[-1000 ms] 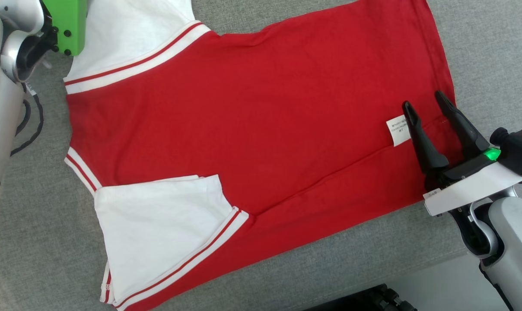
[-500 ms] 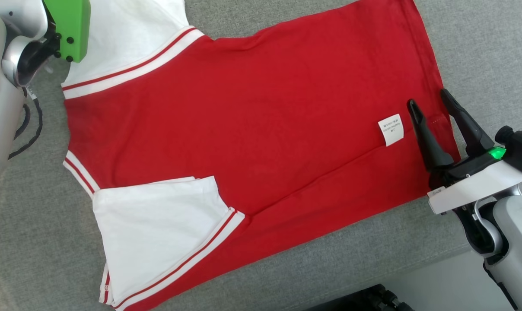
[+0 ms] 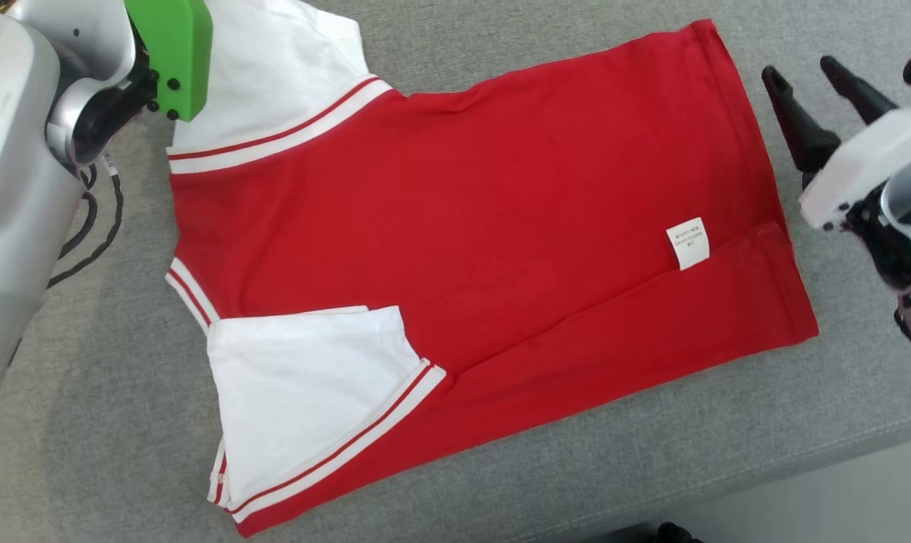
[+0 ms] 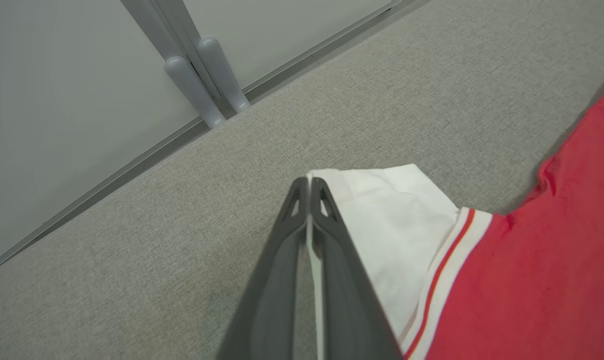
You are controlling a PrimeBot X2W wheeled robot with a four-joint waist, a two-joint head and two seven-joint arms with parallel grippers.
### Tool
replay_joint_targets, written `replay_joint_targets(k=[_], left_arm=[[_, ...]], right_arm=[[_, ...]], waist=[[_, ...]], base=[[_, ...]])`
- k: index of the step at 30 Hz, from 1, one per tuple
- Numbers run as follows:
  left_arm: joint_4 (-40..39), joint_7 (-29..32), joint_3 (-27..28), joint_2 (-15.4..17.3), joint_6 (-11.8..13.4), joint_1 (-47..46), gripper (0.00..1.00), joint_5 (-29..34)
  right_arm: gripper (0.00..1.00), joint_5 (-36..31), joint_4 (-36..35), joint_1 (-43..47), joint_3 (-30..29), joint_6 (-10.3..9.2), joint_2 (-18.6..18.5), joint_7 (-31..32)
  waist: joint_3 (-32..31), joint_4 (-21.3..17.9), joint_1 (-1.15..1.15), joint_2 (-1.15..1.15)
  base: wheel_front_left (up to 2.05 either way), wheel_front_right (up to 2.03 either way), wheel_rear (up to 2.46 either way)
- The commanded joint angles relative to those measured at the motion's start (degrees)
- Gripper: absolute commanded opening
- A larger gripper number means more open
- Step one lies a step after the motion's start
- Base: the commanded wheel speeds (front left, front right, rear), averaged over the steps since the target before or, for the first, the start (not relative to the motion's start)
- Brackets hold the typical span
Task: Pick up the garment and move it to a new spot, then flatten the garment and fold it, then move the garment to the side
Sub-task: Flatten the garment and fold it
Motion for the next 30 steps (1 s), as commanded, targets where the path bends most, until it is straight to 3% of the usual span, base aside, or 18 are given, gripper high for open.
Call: replay_joint_targets(k=[1, 7, 15, 30], left_arm=[[-0.53, -0.69, -0.34, 0.11, -0.18, 0.85, 0.00, -0.32], [-1.44, -1.38, -1.86, 0.03, -0.18, 0.68, 0.00, -0.87], [-2.51, -1.52, -3.66, 0.00, -0.18, 0.04, 0.00, -1.29], [-4.10, -1.57, -5.76, 0.65, -0.18, -1.05, 0.00, -1.39]], right_arm=[[1.00, -1.21, 2.55, -2.79, -0.01, -0.11, 0.51, 3.41], [1.00, -3.41, 12.63, -13.18, 0.22, -0.10, 3.49, 18.15], [1.00, -9.34, 20.96, -20.03, -0.33, -0.11, 6.86, 25.53], [1.00, -13.07, 24.55, -23.26, -2.68, -0.11, 8.61, 27.52]], waist=[[-0.74, 1.46, 0.00, 0.00], [-0.74, 3.26, 0.00, 0.00], [-0.32, 4.84, 0.00, 0.00], [1.24, 6.16, 0.00, 0.00]], base=[[0.00, 0.00, 0.00], [0.00, 0.00, 0.00], [0.00, 0.00, 0.00], [0.00, 0.00, 0.00]])
